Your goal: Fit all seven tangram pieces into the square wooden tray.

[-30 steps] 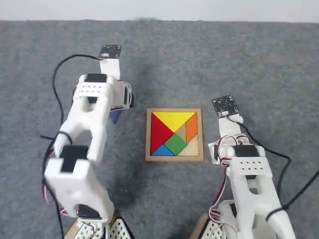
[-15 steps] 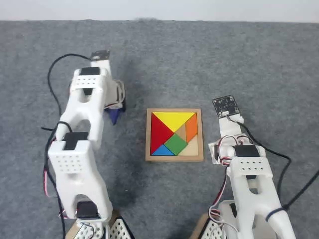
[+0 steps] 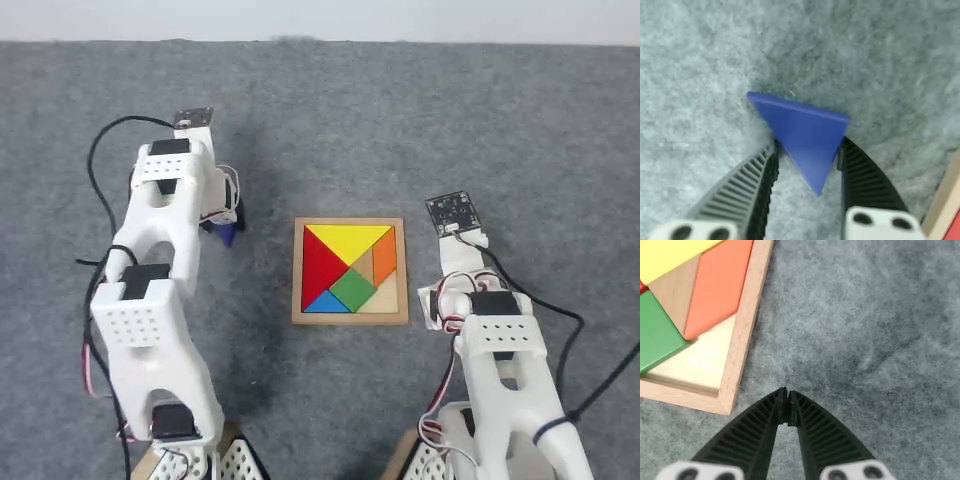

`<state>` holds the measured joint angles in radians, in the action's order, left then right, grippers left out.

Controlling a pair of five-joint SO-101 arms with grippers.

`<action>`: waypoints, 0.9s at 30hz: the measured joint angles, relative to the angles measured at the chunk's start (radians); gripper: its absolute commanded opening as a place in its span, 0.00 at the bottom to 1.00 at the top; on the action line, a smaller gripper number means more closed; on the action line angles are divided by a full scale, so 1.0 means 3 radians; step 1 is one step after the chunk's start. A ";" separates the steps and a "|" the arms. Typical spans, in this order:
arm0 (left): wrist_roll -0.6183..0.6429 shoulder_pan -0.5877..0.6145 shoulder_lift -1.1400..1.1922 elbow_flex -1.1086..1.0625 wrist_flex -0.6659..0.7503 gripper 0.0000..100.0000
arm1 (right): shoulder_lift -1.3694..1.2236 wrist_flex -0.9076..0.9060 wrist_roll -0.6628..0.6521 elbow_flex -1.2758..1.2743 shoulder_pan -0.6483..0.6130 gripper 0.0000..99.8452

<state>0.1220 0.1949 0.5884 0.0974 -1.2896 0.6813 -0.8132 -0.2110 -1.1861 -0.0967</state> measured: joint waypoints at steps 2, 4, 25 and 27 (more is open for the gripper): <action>0.0005 0.0010 -0.0041 0.0000 -0.0015 0.17 | 0.0000 0.0000 0.0000 0.0000 0.0000 0.01; -0.0102 0.0026 -0.0153 -0.0020 -0.0102 0.17 | 0.0000 0.0000 0.0000 0.0000 0.0000 0.01; -0.0368 -0.0005 -0.0051 0.0031 0.0394 0.11 | 0.0000 0.0000 0.0000 0.0000 0.0000 0.01; -0.0373 0.0005 -0.0010 0.0128 0.0153 0.11 | 0.0000 0.0000 0.0000 0.0000 0.0000 0.01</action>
<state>0.0100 0.1964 0.5854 0.1358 -1.2436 0.6813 -0.8132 -0.2110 -1.1861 -0.0967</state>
